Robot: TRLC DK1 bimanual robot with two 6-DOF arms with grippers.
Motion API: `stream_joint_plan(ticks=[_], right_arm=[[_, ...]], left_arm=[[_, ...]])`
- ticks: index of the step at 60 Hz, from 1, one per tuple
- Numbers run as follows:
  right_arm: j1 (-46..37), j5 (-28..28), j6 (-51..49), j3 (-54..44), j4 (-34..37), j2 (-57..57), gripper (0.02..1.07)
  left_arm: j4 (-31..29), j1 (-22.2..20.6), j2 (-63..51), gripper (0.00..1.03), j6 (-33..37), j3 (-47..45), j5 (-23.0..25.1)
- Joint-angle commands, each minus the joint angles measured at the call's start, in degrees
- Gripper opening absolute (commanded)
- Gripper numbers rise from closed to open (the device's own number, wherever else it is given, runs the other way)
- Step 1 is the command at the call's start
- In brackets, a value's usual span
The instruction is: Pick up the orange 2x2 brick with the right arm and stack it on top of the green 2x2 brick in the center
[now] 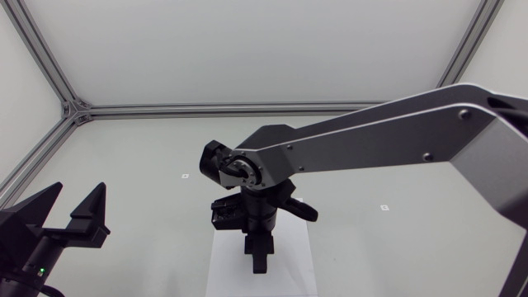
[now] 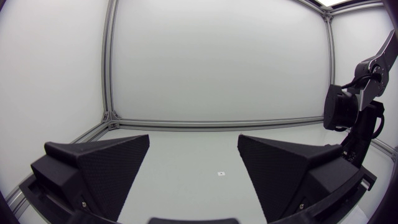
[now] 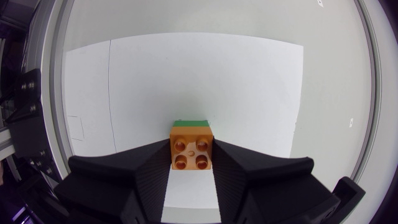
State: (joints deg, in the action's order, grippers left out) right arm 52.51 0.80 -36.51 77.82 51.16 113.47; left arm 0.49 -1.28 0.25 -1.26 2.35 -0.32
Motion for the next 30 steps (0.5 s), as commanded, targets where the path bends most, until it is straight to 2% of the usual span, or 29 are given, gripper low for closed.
stream_joint_plan(ticks=[1,8,30], right_arm=[[-0.3,-0.8,-1.11,-3.47,0.88,2.46,0.18],[-0.22,-1.06,-0.93,-3.38,0.88,2.46,0.22],[-0.3,-0.97,-0.4,-2.68,0.88,2.46,0.22]], left_arm=[[-0.76,0.22,0.45,0.99,0.73,-2.35,0.23],[-0.84,0.22,0.45,0.99,0.73,-2.35,0.23],[-0.84,0.22,0.45,0.99,0.73,-2.35,0.23]])
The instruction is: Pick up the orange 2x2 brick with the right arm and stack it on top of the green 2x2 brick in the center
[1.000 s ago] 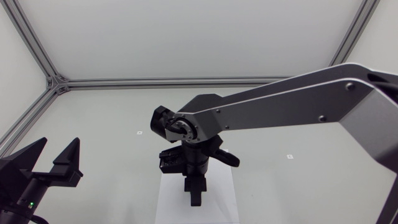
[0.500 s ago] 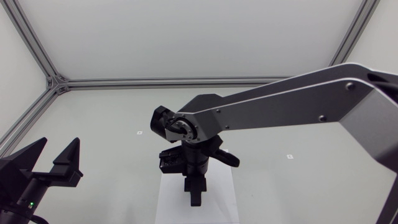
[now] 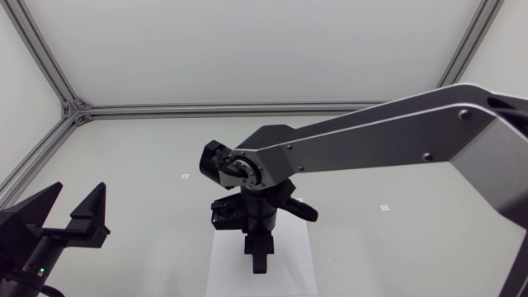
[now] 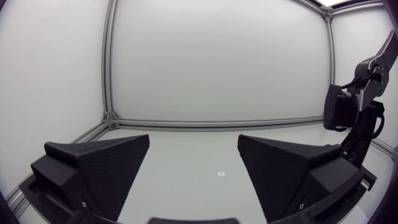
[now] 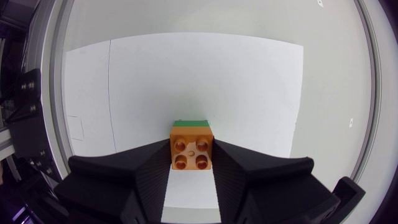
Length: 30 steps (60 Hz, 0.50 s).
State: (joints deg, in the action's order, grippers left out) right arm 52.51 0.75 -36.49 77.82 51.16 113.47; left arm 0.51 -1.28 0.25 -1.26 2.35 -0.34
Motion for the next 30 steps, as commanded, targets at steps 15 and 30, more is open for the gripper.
stream_joint_plan(ticks=[15,30], right_arm=[[-0.3,-0.93,-0.42,-2.41,1.14,2.02,0.22],[-0.3,-0.93,-0.34,-2.15,1.23,1.84,0.26]], left_arm=[[-0.87,0.22,0.45,0.99,0.73,-2.35,0.25],[-0.78,0.22,0.45,0.99,0.73,-2.35,0.25]])
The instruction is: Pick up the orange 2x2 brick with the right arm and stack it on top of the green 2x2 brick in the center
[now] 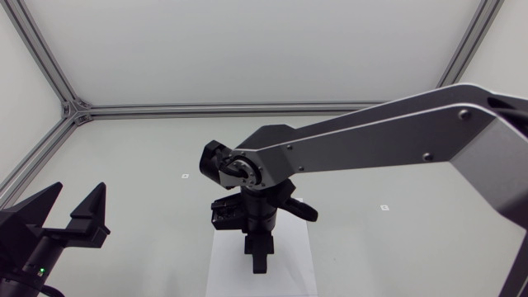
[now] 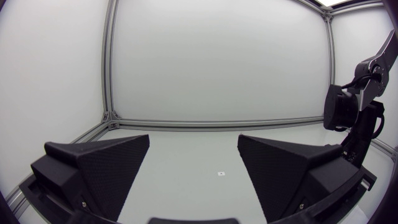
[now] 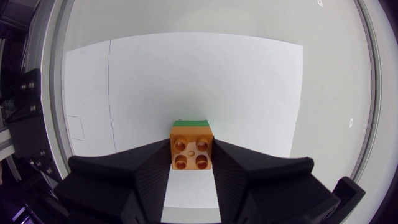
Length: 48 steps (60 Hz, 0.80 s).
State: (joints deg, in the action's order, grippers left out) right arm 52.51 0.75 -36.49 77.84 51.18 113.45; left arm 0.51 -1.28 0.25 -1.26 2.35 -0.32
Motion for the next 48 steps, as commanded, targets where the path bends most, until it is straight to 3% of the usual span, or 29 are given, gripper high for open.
stream_joint_plan(ticks=[1,21,39,48], right_arm=[[-0.3,-0.84,-0.25,-2.08,1.2,1.86,0.26],[-0.3,-0.93,-0.07,-1.82,1.47,1.86,0.33],[-0.3,-0.93,0.1,-1.47,1.56,1.6,0.33],[-0.3,-0.93,0.19,-1.55,1.56,1.51,0.42]], left_arm=[[-0.87,0.22,0.45,0.99,0.73,-2.35,0.23],[-0.87,0.22,0.45,0.99,0.73,-2.35,0.23],[-0.87,0.22,0.45,0.99,0.73,-2.35,0.23],[-0.87,0.22,0.45,0.99,0.73,-2.35,0.23]])
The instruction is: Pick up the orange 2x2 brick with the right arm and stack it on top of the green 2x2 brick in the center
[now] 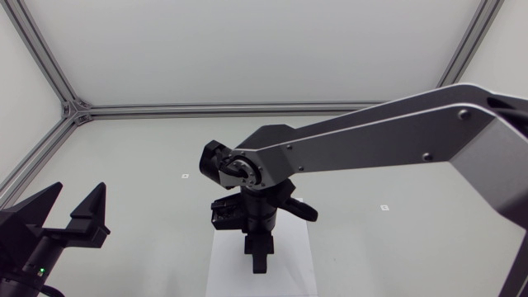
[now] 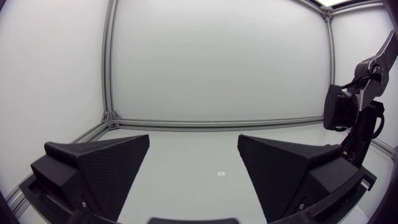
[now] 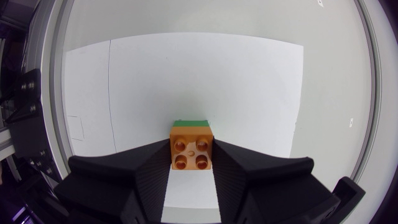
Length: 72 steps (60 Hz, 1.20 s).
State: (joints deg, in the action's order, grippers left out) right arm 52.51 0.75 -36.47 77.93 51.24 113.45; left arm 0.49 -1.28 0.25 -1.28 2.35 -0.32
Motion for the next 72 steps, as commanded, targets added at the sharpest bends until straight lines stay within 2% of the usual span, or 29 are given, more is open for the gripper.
stream_joint_plan(ticks=[1,5,8,16,21,61,62,65,72], right_arm=[[-0.3,-0.93,0.17,-1.64,1.49,1.51,0.43],[-0.3,-0.93,0.35,-1.55,1.49,1.51,0.47],[-0.3,-0.93,0.35,-1.55,1.49,1.51,0.56],[-0.3,-0.93,0.52,-1.55,1.49,1.51,0.7],[-0.22,-1.02,0.52,-1.55,1.49,1.51,0.75],[-0.39,-0.49,0.96,-1.38,1.58,-1.21,0.76],[-0.39,-0.49,1.14,-1.38,1.58,-1.39,0.79],[-0.48,-0.4,1.14,-1.38,2.19,-2.27,0.99],[-0.66,0.48,1.22,-1.55,3.34,-4.82,1.01]], left_arm=[[-0.84,0.22,0.45,0.99,0.75,-2.35,0.23],[-0.76,0.22,0.45,0.99,0.75,-2.35,0.23],[-0.84,0.22,0.45,0.99,0.75,-2.35,0.23],[-0.76,0.22,0.45,0.99,0.75,-2.35,0.23],[-0.84,0.22,0.45,0.99,0.75,-2.35,0.23],[-0.84,0.22,0.45,0.99,0.75,-2.35,0.32],[-0.84,0.22,0.45,0.99,0.75,-2.35,0.23],[-0.84,0.22,0.45,0.99,0.75,-2.35,0.23],[-0.76,0.22,0.45,0.99,0.75,-2.35,0.23]])
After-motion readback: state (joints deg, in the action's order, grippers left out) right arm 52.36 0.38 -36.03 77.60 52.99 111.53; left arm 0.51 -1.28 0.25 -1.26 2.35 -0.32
